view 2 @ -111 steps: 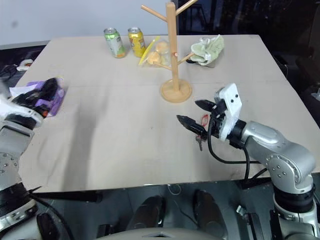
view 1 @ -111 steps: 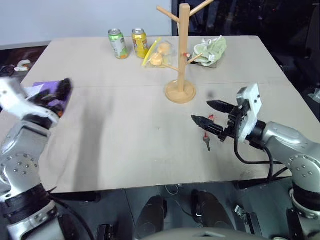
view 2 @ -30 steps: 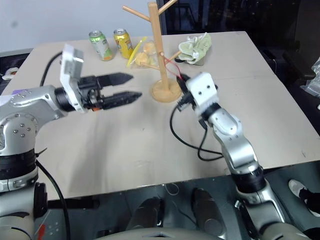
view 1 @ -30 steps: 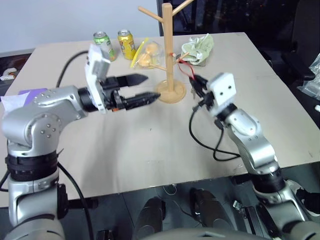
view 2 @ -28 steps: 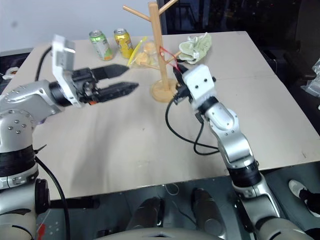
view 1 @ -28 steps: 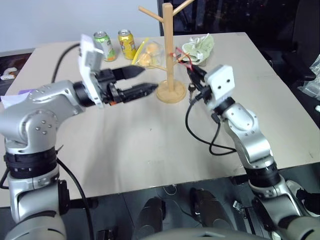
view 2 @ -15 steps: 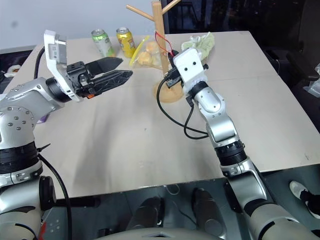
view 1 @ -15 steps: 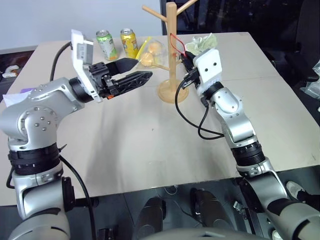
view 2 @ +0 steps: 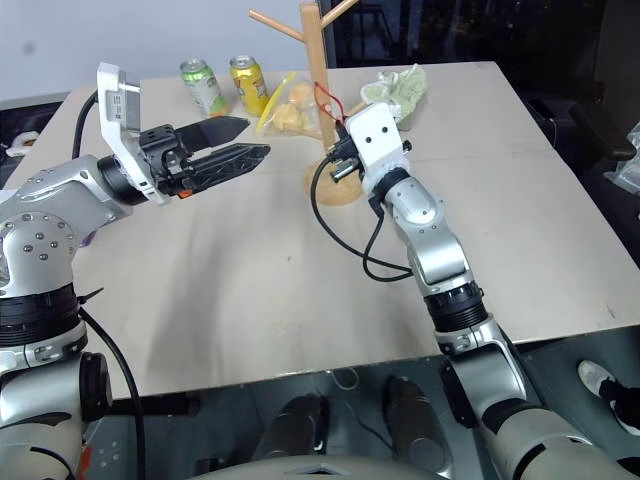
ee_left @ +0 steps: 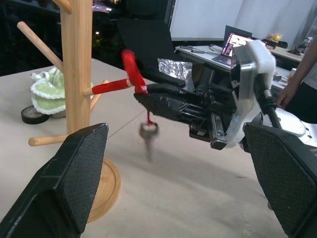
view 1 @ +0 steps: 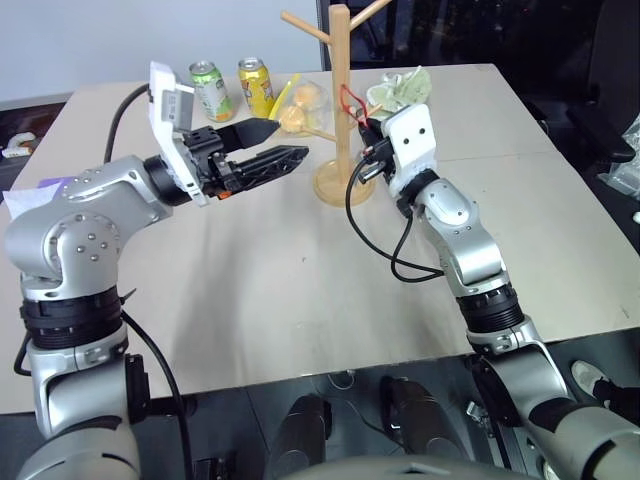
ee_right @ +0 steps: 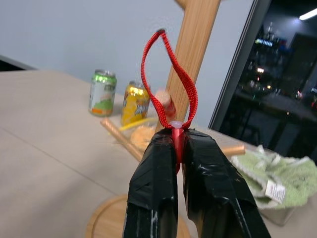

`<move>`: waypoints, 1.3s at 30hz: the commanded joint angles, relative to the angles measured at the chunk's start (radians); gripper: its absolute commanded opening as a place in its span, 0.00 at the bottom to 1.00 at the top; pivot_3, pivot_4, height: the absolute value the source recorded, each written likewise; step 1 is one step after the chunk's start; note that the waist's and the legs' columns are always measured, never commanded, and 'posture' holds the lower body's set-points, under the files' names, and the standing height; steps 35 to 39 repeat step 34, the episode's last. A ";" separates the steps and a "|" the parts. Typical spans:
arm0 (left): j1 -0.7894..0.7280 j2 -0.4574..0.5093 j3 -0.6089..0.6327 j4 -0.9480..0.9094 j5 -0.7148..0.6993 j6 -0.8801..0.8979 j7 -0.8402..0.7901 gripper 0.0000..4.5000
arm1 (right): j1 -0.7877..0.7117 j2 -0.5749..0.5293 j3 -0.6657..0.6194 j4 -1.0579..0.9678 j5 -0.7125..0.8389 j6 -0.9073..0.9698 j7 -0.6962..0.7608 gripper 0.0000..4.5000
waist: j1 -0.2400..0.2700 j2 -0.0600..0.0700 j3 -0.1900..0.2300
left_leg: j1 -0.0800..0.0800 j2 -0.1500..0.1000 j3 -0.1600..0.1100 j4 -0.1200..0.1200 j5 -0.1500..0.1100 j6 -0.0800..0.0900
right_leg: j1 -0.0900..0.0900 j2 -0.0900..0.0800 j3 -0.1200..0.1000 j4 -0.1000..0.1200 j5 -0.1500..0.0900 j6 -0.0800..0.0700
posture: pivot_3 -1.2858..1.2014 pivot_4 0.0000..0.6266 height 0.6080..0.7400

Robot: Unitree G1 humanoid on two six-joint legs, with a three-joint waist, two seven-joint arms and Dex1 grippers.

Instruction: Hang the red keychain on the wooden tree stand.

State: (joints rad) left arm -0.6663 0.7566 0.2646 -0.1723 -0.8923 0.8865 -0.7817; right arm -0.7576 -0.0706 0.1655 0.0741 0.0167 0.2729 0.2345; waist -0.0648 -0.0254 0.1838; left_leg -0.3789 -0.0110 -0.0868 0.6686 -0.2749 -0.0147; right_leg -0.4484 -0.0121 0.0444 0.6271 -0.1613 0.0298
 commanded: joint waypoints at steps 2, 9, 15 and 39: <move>-0.027 0.005 0.007 -0.021 0.000 -0.014 0.000 1.00 | -0.008 0.007 -0.022 -0.059 0.013 0.022 0.000 0.01 | 0.000 0.000 0.000 | 0.000 0.000 0.000 0.000 0.000 0.000 | 0.000 0.000 0.000 0.000 0.000 0.000 | 0.52 0.24 1.00; -0.035 0.004 0.001 -0.020 0.004 -0.015 -0.002 1.00 | -0.011 -0.001 -0.029 -0.062 0.011 0.072 0.003 0.01 | -0.001 0.000 0.000 | 0.000 0.000 0.000 0.000 0.000 0.000 | 0.000 0.000 0.000 0.000 0.000 0.000 | 0.52 0.24 1.00; -0.041 0.007 -0.013 -0.010 0.029 -0.034 -0.009 1.00 | 0.017 -0.025 -0.029 -0.091 0.031 0.105 0.054 0.39 | 0.000 0.000 0.000 | 0.000 0.000 0.000 0.000 0.000 0.000 | 0.000 0.000 0.000 0.000 0.000 0.000 | 0.52 0.24 1.00; -0.062 0.184 -0.128 0.129 0.254 -0.158 -0.229 1.00 | -0.036 -0.450 -0.254 -0.428 0.519 0.580 0.500 0.99 | 0.001 0.002 0.001 | 0.000 0.000 0.000 0.000 0.000 0.000 | 0.000 0.000 0.000 0.000 -0.003 0.004 | 0.52 0.24 1.00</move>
